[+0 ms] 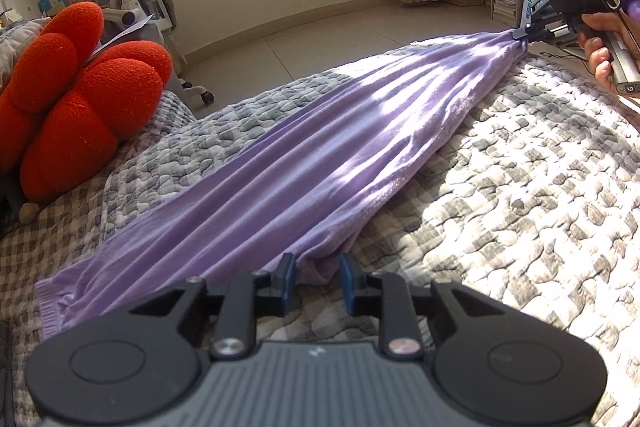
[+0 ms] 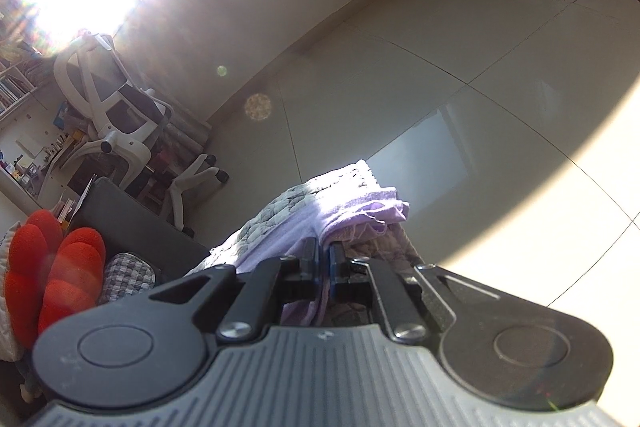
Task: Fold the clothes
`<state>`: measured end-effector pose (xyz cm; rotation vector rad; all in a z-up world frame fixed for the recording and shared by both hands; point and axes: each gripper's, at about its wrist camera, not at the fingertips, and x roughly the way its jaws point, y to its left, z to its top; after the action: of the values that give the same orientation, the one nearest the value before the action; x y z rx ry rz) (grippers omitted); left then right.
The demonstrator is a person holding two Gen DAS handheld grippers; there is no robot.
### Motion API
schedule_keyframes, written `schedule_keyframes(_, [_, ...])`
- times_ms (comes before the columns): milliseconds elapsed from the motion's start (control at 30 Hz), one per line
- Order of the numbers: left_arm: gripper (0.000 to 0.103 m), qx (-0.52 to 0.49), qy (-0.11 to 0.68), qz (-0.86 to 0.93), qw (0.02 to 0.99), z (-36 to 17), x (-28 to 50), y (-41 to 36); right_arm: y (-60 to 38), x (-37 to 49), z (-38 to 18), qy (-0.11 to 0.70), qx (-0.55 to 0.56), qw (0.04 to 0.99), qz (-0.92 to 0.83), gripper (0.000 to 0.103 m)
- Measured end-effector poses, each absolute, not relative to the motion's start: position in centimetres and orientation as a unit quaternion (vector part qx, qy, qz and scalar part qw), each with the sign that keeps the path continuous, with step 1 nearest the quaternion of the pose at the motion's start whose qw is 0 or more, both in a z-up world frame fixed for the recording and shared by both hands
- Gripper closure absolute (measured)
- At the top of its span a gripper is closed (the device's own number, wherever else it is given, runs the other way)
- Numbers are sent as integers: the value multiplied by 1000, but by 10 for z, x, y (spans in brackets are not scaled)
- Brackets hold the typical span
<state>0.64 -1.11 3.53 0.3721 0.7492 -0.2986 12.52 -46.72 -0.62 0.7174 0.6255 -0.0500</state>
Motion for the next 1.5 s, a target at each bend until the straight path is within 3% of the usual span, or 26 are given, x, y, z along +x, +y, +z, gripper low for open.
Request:
schedule_keyframes(300, [78, 158, 371, -133, 905, 30, 19, 0, -466, 128, -11, 305, 341, 889, -24, 97])
schedule_keyframes(333, [82, 156, 372, -133, 905, 29, 19, 0, -465, 128, -12, 304, 339, 890, -23, 97])
schedule_keyframes(367, [93, 155, 374, -134, 905, 29, 19, -1, -464, 128, -12, 302, 338, 891, -23, 97])
schedule_keyframes(467, [98, 144, 378, -138, 904, 33, 18, 0, -460, 128, -9, 297, 322, 899, -24, 97])
schedule_keyframes(667, [98, 104, 353, -171, 914, 71, -1, 9, -464, 127, 11, 292, 317, 902, -7, 97])
schedule_keyframes(1100, [99, 69, 367, -193, 907, 79, -9, 26, -467, 125, 52, 286, 287, 914, 31, 97])
schedule_keyframes(1233, [99, 39, 360, -201, 910, 89, -10, 40, -463, 134, 42, 323, 268, 908, 16, 97])
schedule_keyframes(1400, [99, 16, 364, -224, 904, 88, -21, 56, -466, 116, 58, 286, 253, 922, 62, 97])
schedule_keyframes(1500, [99, 41, 375, -242, 894, 78, -29, 54, -477, 115, 35, 336, 243, 908, 55, 97])
